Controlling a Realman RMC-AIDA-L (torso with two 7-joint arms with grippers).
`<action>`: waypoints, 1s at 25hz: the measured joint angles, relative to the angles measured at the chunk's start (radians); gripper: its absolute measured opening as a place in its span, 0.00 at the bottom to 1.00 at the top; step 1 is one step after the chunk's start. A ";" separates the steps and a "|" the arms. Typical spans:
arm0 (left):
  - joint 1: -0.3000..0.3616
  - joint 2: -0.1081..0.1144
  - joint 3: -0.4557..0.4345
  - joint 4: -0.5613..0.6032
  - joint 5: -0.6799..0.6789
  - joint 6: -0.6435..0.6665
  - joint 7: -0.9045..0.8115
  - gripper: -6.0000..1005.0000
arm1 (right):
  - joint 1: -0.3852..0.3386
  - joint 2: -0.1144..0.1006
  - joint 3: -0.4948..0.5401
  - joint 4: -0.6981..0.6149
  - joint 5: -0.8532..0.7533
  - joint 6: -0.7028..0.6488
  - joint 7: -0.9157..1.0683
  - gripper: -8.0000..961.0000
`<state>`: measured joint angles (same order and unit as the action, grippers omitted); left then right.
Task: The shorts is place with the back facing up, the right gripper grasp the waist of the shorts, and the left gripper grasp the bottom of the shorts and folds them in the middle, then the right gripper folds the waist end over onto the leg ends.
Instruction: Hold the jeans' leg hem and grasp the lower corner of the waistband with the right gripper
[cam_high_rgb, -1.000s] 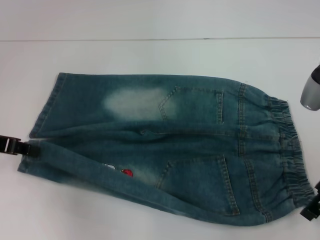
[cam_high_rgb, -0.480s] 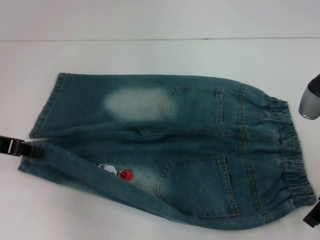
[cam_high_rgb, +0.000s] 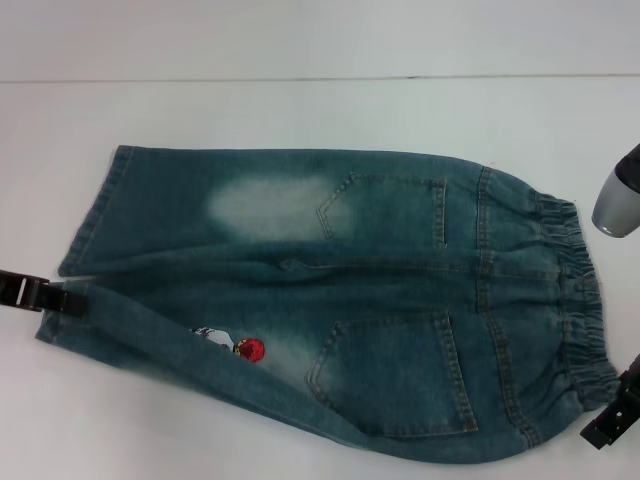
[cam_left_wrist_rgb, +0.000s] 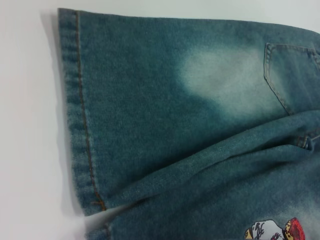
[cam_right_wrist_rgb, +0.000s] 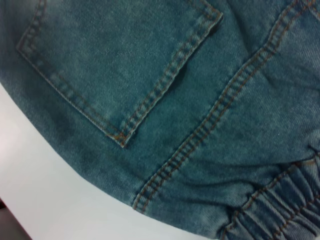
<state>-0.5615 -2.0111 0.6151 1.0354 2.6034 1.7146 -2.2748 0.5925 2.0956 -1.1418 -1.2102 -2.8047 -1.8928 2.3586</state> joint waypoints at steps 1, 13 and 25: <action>0.000 0.000 0.000 0.000 0.000 0.000 0.000 0.08 | -0.002 0.000 -0.002 0.000 0.002 0.004 0.000 0.93; 0.002 -0.002 0.002 0.000 0.003 0.002 0.000 0.08 | -0.010 0.000 -0.005 -0.053 0.011 -0.012 -0.014 0.93; 0.004 -0.005 0.003 0.000 0.003 0.002 0.000 0.08 | -0.009 -0.001 -0.012 -0.044 0.014 -0.022 0.003 0.92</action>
<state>-0.5578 -2.0157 0.6182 1.0354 2.6063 1.7164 -2.2748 0.5834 2.0947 -1.1543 -1.2544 -2.7909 -1.9149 2.3611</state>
